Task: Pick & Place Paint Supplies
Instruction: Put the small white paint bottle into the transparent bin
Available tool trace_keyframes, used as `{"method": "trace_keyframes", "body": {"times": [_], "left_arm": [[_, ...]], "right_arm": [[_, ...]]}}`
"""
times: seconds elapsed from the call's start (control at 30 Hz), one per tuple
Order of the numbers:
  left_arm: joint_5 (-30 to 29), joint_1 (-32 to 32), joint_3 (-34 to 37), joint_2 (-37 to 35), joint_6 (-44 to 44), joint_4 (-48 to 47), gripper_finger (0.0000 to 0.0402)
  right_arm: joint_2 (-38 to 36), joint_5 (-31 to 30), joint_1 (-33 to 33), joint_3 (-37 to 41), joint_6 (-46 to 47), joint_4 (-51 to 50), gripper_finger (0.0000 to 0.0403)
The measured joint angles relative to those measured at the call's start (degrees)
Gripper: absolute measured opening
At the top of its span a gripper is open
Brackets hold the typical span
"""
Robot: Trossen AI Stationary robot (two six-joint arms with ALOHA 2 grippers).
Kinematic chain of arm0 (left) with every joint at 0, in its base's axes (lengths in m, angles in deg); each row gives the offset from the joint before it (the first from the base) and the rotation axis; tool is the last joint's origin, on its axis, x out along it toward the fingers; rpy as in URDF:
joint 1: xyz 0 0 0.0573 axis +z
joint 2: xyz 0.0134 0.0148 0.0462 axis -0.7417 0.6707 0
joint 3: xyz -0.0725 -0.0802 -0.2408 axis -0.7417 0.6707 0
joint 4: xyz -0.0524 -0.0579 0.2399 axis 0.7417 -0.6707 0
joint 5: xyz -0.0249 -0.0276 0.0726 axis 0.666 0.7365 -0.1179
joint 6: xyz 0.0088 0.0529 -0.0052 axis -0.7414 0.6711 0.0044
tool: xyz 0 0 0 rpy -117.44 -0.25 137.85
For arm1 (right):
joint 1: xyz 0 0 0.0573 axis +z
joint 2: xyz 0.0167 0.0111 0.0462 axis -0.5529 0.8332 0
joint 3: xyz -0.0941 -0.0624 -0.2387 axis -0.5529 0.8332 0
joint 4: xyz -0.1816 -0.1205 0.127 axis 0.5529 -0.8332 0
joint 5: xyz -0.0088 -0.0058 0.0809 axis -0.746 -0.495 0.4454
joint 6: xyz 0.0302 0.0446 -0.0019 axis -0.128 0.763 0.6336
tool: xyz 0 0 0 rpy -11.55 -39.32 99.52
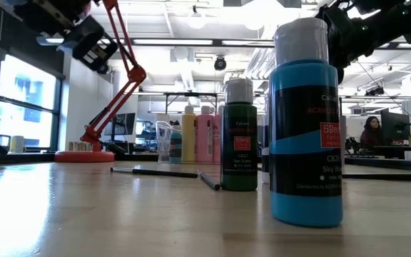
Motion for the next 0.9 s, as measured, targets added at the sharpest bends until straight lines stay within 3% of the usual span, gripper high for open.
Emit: {"method": "trace_keyframes", "body": {"times": [0.27,0.47,0.63,0.8,0.9], "left_arm": [[-1.9,-0.6,-4.38,0.0,-13.42,-0.29,0.0244],[-3.57,-7.85,-8.72,0.02,-17.68,-0.53,0.0244],[-15.92,-17.18,-13.05,0.46,-19.78,-2.88,0.0244],[-30.45,-23.95,-18.42,2.06,-24.19,-14.52,0.0244],[-35.52,-26.68,-21.5,4.58,-26.3,-20.45,0.0244]], "right_arm": [[0.0,0.97,0.0,0.0,3.61,0.02,0.0008],[0.0,1.84,0.0,0.0,3.61,-0.02,0.0008],[0.0,1.81,0.0,0.0,3.61,-0.09,0.0008],[0.0,1.79,0.0,0.0,3.61,-0.11,0.0008],[0.0,1.74,0.0,0.0,3.61,-0.2,0.0008]]}}
